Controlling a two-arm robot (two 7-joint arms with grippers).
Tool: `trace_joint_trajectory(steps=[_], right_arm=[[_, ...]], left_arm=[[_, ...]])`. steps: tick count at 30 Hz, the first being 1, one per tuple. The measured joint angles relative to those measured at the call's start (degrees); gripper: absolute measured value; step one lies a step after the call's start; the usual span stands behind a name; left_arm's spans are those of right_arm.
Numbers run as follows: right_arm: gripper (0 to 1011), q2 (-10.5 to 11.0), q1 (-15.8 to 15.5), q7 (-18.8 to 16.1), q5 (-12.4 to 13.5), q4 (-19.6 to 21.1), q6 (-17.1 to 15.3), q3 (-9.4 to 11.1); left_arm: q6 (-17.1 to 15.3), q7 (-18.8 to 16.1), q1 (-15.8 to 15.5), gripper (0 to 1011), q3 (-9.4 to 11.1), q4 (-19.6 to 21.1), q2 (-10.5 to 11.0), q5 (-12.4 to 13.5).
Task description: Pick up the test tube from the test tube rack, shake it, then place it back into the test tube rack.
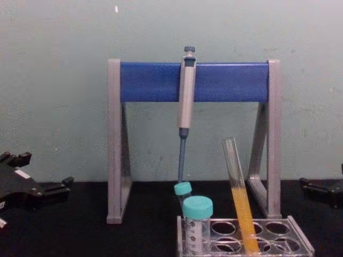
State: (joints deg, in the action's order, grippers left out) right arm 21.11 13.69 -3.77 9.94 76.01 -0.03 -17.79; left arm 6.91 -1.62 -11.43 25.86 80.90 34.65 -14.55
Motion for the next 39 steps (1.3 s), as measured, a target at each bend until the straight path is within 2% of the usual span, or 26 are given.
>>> trace_joint_trajectory(steps=[39], right_arm=[[1000, 0.1, 0.0, -0.1, 0.1, 0.2, 0.1, -0.1]], left_arm=[[0.0, 0.0, 0.0, 1001, 0.0, 0.0, 0.0, 0.0]])
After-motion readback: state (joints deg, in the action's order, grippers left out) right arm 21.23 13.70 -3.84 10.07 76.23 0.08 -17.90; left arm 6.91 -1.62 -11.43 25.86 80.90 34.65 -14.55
